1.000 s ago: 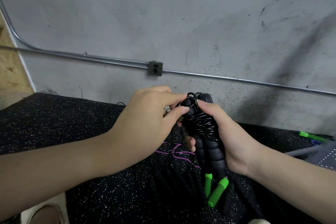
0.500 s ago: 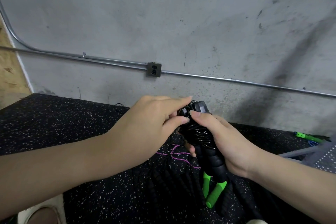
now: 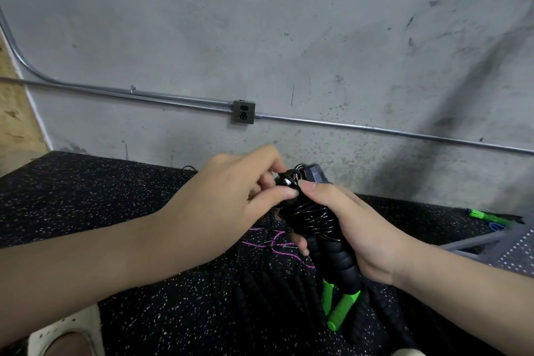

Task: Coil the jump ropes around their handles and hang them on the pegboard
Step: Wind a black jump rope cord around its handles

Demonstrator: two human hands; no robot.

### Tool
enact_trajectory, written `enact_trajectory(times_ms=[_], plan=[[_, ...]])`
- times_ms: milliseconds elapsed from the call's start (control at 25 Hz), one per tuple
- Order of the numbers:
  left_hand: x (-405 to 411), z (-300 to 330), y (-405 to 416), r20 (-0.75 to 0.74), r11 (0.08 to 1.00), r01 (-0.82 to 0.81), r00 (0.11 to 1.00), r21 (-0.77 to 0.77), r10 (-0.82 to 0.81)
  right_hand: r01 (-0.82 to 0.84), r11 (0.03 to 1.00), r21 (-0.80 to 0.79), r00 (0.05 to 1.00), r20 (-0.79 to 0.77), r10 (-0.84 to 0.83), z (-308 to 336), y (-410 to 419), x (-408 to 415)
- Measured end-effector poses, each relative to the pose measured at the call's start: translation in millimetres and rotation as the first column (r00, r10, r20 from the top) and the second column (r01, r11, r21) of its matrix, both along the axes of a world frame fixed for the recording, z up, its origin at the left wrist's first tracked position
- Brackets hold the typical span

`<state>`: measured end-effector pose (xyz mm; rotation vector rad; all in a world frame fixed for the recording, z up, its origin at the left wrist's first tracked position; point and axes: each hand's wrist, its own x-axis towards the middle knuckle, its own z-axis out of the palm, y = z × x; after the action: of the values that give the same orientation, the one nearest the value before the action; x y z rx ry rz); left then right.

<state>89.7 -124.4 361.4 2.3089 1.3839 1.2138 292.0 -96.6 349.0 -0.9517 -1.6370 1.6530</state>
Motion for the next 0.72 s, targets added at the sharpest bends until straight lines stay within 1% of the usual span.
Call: enact_trajectory(times_ms=[80,160,240,320,400,440,480,520,600,640,680,720], plan=[[-5.6,3.3,0.2,-0.156,0.998,0.008,0.988,0.070,0.003,-0.023,0.999,-0.023,1.000,0.011,0.023,0.3,0.5,1.4],[-9.9,5.5,1.9,-0.307,0.984,0.039,0.952,0.173,0.016,-0.061,0.997,-0.054,0.998,0.024,0.062,1.6,-1.2,2.9],[-11.3,4.9,3.7,-0.386,0.965,0.080,0.922,0.249,0.023,-0.099,0.992,-0.079,0.994,0.035,0.102,2.4,-2.4,4.0],[-11.6,2.0,5.9,-0.444,0.951,0.113,0.895,0.288,0.028,-0.116,0.988,-0.106,0.990,0.070,0.124,1.2,-2.5,4.3],[-12.2,-1.4,6.5,-0.489,0.953,0.134,0.872,0.273,0.018,-0.140,0.982,-0.123,0.983,0.099,0.152,-1.1,-2.0,4.4],[-12.3,-2.7,6.0,-0.475,0.968,0.124,0.880,0.216,-0.007,-0.153,0.980,-0.129,0.980,0.105,0.167,0.3,-3.5,3.4],[-11.9,-3.0,4.5,-0.424,0.989,0.101,0.905,0.110,-0.045,-0.170,0.974,-0.147,0.978,0.100,0.186,2.1,-4.7,2.7],[-11.2,-3.4,3.0,-0.327,0.996,0.090,0.940,-0.026,-0.093,-0.191,0.964,-0.184,0.975,0.080,0.208,2.7,-4.7,2.4],[-8.3,-4.7,2.3,-0.073,0.957,0.129,0.986,-0.259,-0.152,-0.230,0.934,-0.275,0.966,0.055,0.254,2.3,-3.6,2.6],[-6.7,-5.3,2.1,0.027,0.934,0.160,0.987,-0.321,-0.160,-0.243,0.919,-0.309,0.960,0.060,0.274,0.9,-3.0,3.0],[-5.2,-5.0,1.5,0.090,0.917,0.186,0.982,-0.353,-0.165,-0.252,0.909,-0.331,0.954,0.070,0.290,-1.9,-1.3,3.5],[-4.7,-4.0,0.4,0.117,0.908,0.200,0.979,-0.369,-0.168,-0.257,0.907,-0.335,0.952,0.077,0.298,-3.7,-0.8,3.6]])
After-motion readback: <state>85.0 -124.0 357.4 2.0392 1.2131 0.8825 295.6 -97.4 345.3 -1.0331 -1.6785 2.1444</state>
